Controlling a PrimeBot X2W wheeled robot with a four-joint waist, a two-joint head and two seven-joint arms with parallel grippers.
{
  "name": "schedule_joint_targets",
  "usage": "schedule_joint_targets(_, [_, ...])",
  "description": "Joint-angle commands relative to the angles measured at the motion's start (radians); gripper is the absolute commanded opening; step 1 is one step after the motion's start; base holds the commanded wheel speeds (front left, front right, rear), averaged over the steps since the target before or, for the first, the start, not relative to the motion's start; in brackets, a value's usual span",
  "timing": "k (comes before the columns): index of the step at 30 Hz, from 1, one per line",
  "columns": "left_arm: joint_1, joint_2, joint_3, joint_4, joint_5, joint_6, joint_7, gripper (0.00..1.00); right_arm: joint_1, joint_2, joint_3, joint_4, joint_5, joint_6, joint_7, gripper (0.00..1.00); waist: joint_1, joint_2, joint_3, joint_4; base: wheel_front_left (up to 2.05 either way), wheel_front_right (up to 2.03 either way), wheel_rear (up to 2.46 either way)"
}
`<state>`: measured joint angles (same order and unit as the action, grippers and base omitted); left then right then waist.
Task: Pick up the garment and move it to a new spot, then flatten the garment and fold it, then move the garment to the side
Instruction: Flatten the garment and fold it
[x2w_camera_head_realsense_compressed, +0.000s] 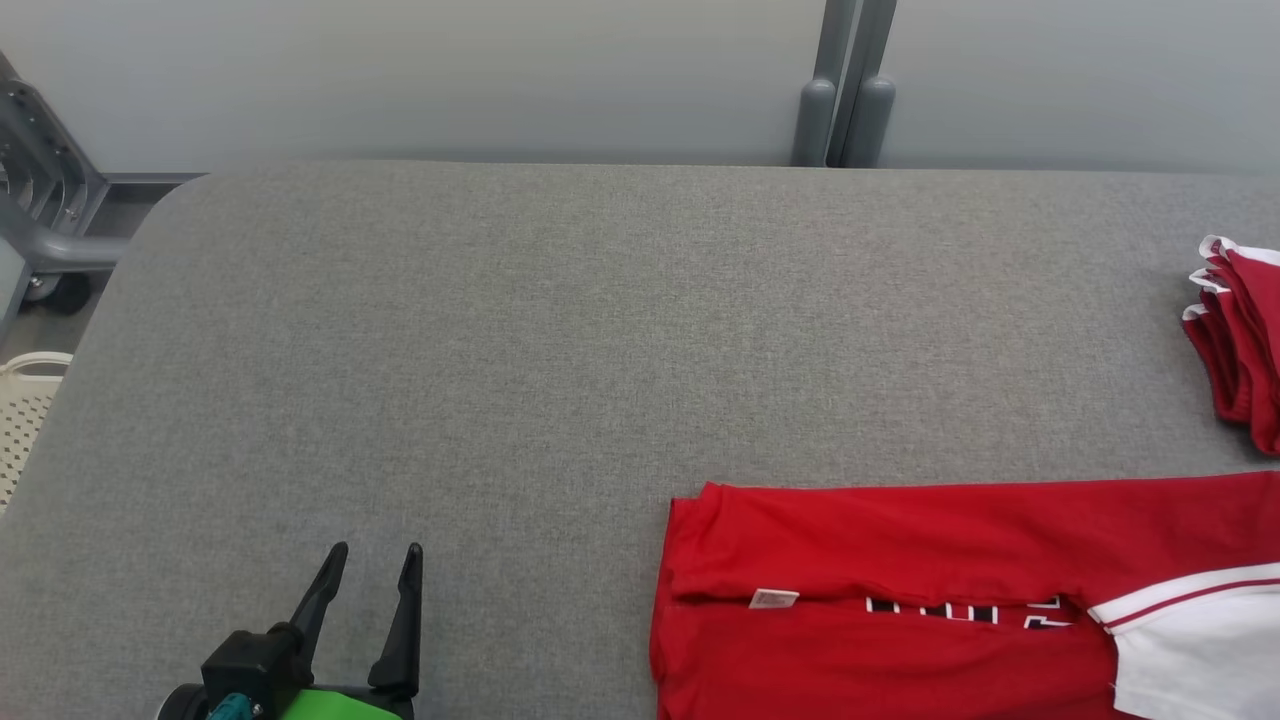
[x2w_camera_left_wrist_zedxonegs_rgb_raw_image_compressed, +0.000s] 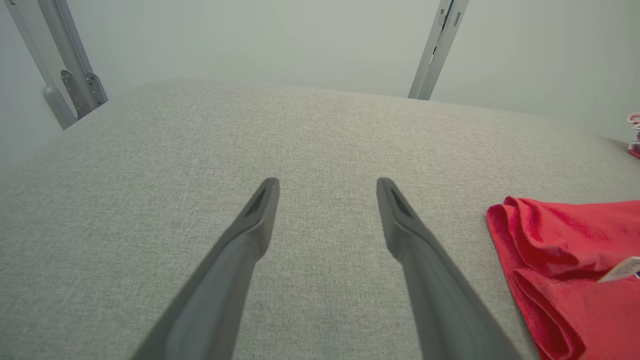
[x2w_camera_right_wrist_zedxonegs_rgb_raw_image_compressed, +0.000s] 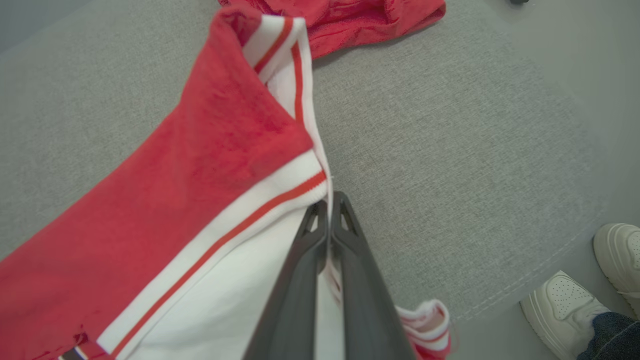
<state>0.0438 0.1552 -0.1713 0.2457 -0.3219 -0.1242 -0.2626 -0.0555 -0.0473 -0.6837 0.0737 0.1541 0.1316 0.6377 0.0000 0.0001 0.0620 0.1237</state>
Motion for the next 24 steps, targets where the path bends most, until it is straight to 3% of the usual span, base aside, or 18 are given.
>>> schedule_joint_targets(1, [-0.016, 0.001, 0.005, 0.001, 0.004, -0.003, -0.003, 1.00, 0.009, -0.006, -0.016, -0.022, -0.015, -0.002, 0.010, 0.00, 0.0000, -0.0001, 0.000, -0.004, 0.00, 0.00, 0.00])
schedule_joint_targets(6, [-0.024, 0.000, 0.007, 0.012, 0.001, -0.006, -0.003, 1.00, 0.031, -0.004, 0.037, -0.103, 0.018, -0.002, 0.078, 0.00, 0.0000, -0.0001, -0.002, -0.012, 0.00, 0.00, 0.00])
schedule_joint_targets(12, [-0.019, -0.007, -0.004, 0.012, 0.004, -0.006, -0.003, 1.00, 0.077, -0.004, 0.282, -0.177, 0.161, -0.001, 0.157, 0.00, 0.0000, -0.0001, -0.012, -0.011, 0.00, 0.00, 0.00])
schedule_joint_targets(15, [-0.008, -0.010, -0.008, 0.009, 0.008, -0.006, -0.003, 1.00, 0.100, -0.005, 0.446, -0.163, 0.252, -0.001, 0.160, 0.00, 0.0000, -0.0001, -0.020, -0.004, 0.00, 0.00, 0.00])
schedule_joint_targets(24, [-0.001, 0.000, -0.017, 0.016, 0.005, -0.007, -0.002, 1.00, 0.037, -0.004, 0.677, -0.038, 0.325, -0.001, 0.076, 0.00, 0.0000, -0.0001, -0.037, 0.033, 0.00, 0.00, 0.00])
